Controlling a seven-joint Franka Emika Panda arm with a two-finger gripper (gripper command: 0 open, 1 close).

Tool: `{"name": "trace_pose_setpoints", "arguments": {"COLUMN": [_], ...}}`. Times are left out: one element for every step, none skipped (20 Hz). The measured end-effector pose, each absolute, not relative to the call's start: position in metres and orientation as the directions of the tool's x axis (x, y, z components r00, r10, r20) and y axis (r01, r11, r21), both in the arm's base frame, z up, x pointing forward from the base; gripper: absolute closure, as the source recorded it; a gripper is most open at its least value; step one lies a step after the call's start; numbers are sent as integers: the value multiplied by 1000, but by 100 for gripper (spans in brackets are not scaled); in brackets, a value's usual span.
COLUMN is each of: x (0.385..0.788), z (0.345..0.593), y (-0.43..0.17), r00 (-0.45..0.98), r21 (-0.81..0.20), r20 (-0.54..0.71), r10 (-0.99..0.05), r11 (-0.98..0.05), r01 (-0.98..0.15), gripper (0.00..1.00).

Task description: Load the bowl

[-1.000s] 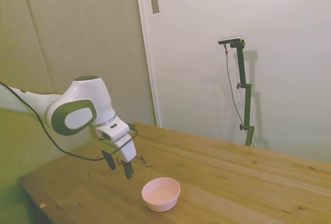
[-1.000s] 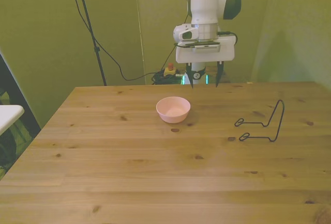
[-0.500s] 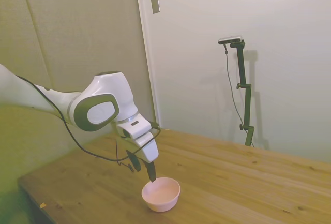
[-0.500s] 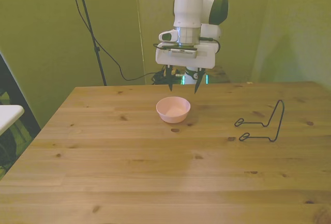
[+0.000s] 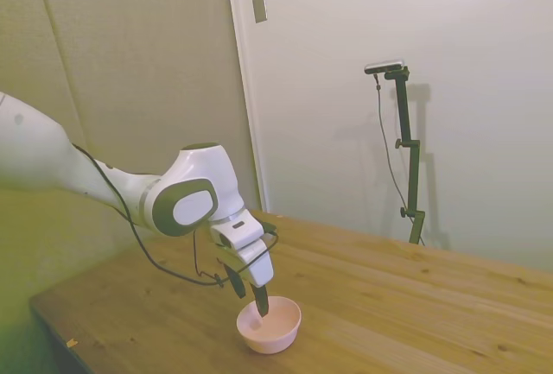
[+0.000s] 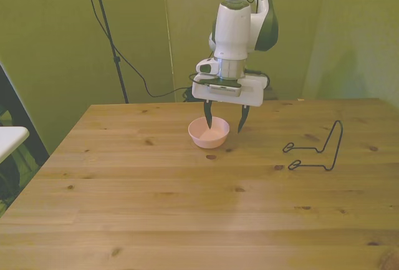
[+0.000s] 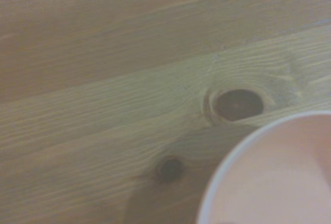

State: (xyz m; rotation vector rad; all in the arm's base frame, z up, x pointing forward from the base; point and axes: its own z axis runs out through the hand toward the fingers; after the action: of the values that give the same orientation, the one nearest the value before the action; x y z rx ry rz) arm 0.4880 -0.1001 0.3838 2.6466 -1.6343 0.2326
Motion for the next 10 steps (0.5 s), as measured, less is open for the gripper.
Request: {"name": "trace_pose_setpoints", "arguments": {"x": [490,491,492,494,494,495,496,497,497,498], "z": [380,376,373,371,369,368,368,368,367,367], "y": [-102,-104,-105,-107,-108,-108,-108,-107,-106,-105], "r00": [438,436,434,432,431,430,431,433,435,438], "r21": [-56,-52,-49,-48,-48,-48,-49,-49,-50,-51], "r20": [135,132,130,128,127,127,127,128,128,129], "r10": [-889,-890,-892,-893,-893,-894,-893,-892,-891,-890], "r11": [-448,-445,-443,-441,-439,-439,-440,-442,-444,-447], "r01": [-892,-894,-895,-896,-897,-897,-897,-896,-895,-893], "gripper": [100,100,100,100,100,100,100,100,100,100]}}
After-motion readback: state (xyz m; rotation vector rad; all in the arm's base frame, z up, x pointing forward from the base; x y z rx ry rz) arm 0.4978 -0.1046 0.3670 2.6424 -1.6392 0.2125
